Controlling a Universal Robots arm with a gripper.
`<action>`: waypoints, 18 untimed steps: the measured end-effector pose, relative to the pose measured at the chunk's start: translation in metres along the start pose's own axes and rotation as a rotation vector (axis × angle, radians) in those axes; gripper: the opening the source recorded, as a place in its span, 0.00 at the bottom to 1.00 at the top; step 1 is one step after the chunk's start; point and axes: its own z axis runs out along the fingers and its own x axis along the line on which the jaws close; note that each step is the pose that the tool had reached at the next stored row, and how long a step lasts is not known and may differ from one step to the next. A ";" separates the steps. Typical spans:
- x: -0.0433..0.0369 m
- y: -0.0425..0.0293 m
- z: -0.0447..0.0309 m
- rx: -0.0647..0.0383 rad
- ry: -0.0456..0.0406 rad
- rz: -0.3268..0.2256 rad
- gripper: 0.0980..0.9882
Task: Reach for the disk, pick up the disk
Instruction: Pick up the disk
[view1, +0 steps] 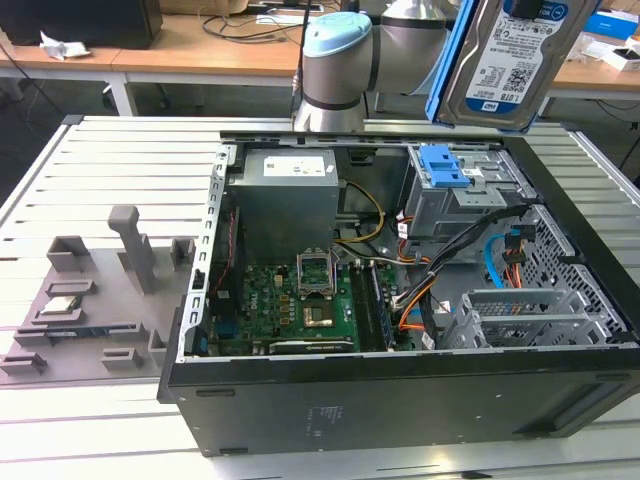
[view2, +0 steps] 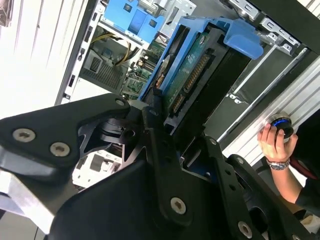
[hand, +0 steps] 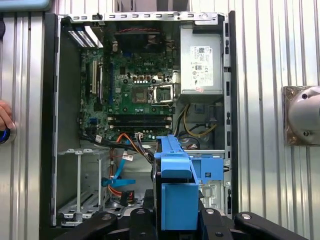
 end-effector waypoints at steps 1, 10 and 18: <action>0.0009 0.0000 0.0001 0.000 0.0003 0.000 0.30; 0.0112 -0.0002 0.0007 0.000 0.0041 0.000 0.30; 0.0192 -0.0003 0.0014 0.000 0.0061 0.000 0.30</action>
